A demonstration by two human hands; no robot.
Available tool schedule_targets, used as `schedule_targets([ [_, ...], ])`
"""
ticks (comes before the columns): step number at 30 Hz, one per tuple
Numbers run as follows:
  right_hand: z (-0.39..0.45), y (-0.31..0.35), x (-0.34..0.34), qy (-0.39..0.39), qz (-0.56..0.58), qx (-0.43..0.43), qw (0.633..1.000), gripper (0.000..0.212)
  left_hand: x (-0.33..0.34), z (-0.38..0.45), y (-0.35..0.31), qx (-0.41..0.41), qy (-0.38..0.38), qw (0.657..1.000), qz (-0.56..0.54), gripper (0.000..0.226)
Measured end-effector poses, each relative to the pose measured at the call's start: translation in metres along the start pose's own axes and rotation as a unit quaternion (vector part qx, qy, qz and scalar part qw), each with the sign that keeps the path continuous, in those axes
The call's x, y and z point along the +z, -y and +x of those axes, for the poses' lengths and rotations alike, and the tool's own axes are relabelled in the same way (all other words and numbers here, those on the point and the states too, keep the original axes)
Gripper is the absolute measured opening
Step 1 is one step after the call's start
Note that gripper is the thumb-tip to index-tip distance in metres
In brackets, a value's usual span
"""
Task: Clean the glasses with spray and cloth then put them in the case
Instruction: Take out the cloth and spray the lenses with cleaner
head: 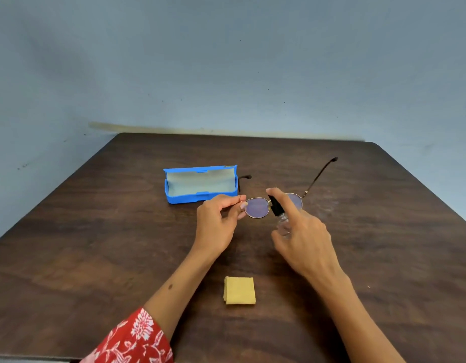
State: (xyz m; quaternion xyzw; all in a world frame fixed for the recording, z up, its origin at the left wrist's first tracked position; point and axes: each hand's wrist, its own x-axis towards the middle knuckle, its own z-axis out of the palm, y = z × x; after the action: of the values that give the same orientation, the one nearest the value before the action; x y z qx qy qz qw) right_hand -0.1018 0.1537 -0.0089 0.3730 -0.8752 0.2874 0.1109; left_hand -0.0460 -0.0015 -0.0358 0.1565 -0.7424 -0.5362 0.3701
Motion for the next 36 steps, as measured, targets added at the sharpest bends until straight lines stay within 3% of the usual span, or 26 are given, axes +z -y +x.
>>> schedule_targets([
  [5, -0.001, 0.002, 0.001, 0.013, -0.016, -0.012, 1.000, 0.089, -0.001, -0.001, -0.004, 0.035, -0.007, 0.999, 0.021, 0.018],
  [12, 0.000, 0.003, 0.002, 0.004, -0.048, 0.014, 0.999, 0.072, -0.004, -0.003, -0.011, 0.093, -0.014, 0.993, 0.066, 0.019],
  [17, -0.006, -0.001, -0.004, -0.014, -0.014, 0.012, 1.000, 0.093, -0.005, -0.003, -0.012, 0.117, -0.032, 0.989, 0.080, 0.021],
  [21, -0.010, -0.011, -0.012, -0.048, -0.021, 0.053, 0.997, 0.081, -0.005, -0.002, -0.012, 0.121, -0.059, 0.988, 0.072, 0.020],
  [24, -0.011, -0.016, -0.015, -0.060, -0.019, 0.067, 0.996, 0.086, -0.006, -0.002, -0.011, 0.120, -0.064, 0.988, 0.079, 0.020],
  [27, -0.011, -0.017, -0.016, -0.054, -0.030, 0.063, 0.996, 0.093, -0.007, -0.002, -0.010, 0.122, -0.066, 0.987, 0.085, 0.019],
  [32, -0.010, -0.017, -0.011, -0.063, -0.028, 0.070, 0.995, 0.072, -0.008, -0.003, -0.011, 0.121, -0.066, 0.987, 0.089, 0.019],
  [36, -0.009, -0.019, -0.010, -0.119, 0.022, 0.043, 0.992, 0.080, -0.008, -0.002, -0.012, 0.118, -0.068, 0.986, 0.098, 0.018],
])
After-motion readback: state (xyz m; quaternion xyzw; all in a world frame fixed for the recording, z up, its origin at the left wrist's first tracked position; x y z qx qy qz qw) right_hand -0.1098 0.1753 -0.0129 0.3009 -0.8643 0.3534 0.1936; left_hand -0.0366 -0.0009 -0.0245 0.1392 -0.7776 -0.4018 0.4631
